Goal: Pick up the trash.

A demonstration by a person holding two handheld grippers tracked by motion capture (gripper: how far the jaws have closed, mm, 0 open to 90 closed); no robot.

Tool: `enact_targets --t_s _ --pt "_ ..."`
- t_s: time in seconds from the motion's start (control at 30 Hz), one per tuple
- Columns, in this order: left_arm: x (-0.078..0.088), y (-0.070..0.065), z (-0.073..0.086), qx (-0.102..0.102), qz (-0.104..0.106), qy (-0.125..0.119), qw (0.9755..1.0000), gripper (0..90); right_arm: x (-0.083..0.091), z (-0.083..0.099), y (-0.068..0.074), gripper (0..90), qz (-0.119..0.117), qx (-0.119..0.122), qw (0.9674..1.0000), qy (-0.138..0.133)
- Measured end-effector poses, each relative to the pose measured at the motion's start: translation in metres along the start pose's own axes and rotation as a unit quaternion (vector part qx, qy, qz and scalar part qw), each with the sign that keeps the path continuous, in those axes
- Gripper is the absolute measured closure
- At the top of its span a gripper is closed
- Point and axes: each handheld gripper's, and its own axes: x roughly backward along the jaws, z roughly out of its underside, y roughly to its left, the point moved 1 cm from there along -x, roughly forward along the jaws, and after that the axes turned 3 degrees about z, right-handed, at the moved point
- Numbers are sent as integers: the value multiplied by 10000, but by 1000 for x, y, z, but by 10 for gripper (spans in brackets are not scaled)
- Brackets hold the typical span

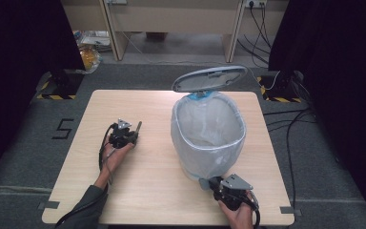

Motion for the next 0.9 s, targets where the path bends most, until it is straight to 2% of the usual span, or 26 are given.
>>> enact_targets --t_s 0.3,0.37,0.43,0.6,0.9 --pt "5 3 3 26 197 36 9998 796 0 0 0 622 1 13 10000 -2" --pt "7 6 5 97 307 -3 9995 797 0 0 0 620 -4 13 10000 -2" --pt "8 6 6 112 316 2 9994 797 0 0 0 620 -1 -4 10000 2" --pt "16 7 7 53 364 -29 9993 797 0 0 0 620 -3 1 10000 2" --pt "32 1 4 -53 548 -129 9984 797 0 0 0 620 -4 -2 10000 3"
